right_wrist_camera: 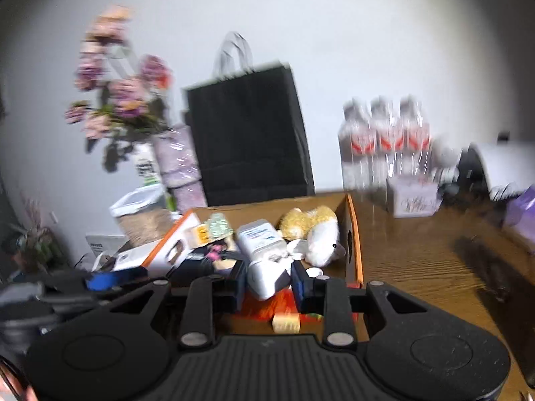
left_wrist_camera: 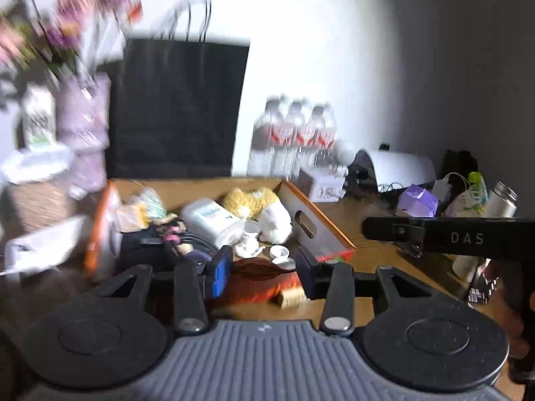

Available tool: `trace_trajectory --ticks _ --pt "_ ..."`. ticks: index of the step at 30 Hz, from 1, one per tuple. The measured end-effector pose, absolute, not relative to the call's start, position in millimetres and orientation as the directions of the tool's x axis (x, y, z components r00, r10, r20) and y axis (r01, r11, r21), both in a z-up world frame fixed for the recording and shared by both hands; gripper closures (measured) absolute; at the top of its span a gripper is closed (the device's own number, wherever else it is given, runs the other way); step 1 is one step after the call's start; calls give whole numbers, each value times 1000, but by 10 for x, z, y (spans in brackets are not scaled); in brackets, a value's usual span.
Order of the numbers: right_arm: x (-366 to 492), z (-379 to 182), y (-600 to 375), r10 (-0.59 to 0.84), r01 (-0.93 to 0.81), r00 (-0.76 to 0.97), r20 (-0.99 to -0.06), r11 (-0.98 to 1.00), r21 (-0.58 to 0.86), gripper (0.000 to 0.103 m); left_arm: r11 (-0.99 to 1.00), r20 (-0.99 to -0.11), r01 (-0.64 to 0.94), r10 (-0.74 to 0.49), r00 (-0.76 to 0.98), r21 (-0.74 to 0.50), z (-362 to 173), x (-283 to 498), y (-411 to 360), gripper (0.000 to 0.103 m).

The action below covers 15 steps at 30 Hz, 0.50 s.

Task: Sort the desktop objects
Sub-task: 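Lift both held items and move them over the cardboard box, then lower both items into the box and open both tools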

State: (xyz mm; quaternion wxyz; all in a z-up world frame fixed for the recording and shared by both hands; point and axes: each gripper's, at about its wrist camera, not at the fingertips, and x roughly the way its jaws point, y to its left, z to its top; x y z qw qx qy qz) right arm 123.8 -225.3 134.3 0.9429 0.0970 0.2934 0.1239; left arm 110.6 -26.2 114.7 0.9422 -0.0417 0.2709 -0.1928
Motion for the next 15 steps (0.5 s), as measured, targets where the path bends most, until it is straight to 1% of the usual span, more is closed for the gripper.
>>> trace_trajectory --ticks 2,4,7,9,11,13,14,15 --pt "1719 1240 -2231 253 -140 747 -615 964 227 76 928 -561 308 -371 740 -208 1041 1579 -349 61" --pt "2073 1102 -2196 217 -112 695 -685 974 195 76 935 -620 299 -351 702 -190 885 1967 -482 61" --pt "2444 870 -2139 164 -93 621 -766 986 135 76 944 -673 291 -315 669 -153 662 2336 -642 61" --pt "2555 761 -2100 115 -82 604 -789 993 83 75 946 -711 288 -305 634 -150 529 2490 -711 60" --pt "2594 704 -2070 98 -84 604 -791 995 58 75 945 -721 286 -309 620 -159 448 2565 -727 58" --pt "2613 700 -2071 86 -73 609 -788 996 52 69 947 -723 278 -304 620 -160 419 2600 -719 51" --pt "2630 700 -2080 73 -61 614 -786 997 45 60 950 -722 268 -297 625 -158 424 2608 -702 51" --pt "2633 716 -2094 78 -60 626 -776 997 52 57 951 -721 267 -295 627 -157 435 2613 -684 50"
